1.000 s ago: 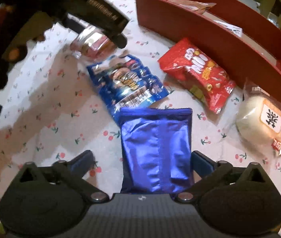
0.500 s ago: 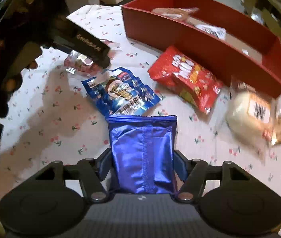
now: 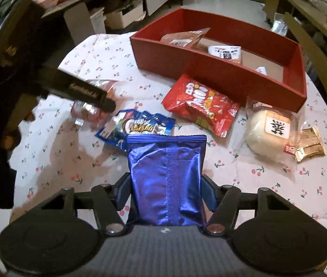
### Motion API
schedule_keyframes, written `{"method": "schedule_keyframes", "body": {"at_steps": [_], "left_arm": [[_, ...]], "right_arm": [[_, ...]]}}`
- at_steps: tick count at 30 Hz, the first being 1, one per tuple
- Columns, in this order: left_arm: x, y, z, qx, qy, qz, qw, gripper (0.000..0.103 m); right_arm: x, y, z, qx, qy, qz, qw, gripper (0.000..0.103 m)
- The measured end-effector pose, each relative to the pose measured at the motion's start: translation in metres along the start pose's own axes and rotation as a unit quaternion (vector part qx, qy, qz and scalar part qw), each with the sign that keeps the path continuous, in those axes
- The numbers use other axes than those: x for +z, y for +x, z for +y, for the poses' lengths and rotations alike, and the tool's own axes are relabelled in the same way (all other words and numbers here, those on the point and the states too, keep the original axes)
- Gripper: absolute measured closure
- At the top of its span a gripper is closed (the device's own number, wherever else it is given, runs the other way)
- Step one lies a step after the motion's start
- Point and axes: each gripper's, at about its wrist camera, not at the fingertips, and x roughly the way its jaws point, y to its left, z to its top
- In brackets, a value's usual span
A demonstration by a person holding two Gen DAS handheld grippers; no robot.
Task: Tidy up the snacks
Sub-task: 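Lift both packs and carry them over the red tray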
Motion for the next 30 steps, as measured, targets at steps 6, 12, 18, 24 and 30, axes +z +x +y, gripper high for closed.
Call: {"method": "schedule_keyframes", "body": {"at_steps": [6,12,18,24,30], "left_arm": [[-0.012,-0.012,-0.004,-0.018,0.007,0.0,0.9998,0.04],[-0.031,-0.014,-0.011,-0.022,0.027,0.016,0.9993,0.04],[-0.037,-0.007,-0.012,-0.013,0.032,0.021,0.9992,0.033],[-0.039,0.0,-0.011,0.008,0.033,0.024,0.9991,0.01],[-0.04,0.0,-0.014,0.019,0.04,0.02,0.9988,0.015]], "right_arm": [[0.001,0.003,-0.006,-0.002,0.01,0.001,1.0,0.029],[-0.002,0.011,-0.012,-0.009,0.016,0.02,1.0,0.029],[-0.003,0.018,-0.015,-0.003,0.023,0.035,0.999,0.029],[-0.002,0.031,-0.017,-0.005,0.024,0.058,0.998,0.026],[-0.004,0.032,-0.01,-0.019,-0.002,0.052,0.998,0.025]]}}
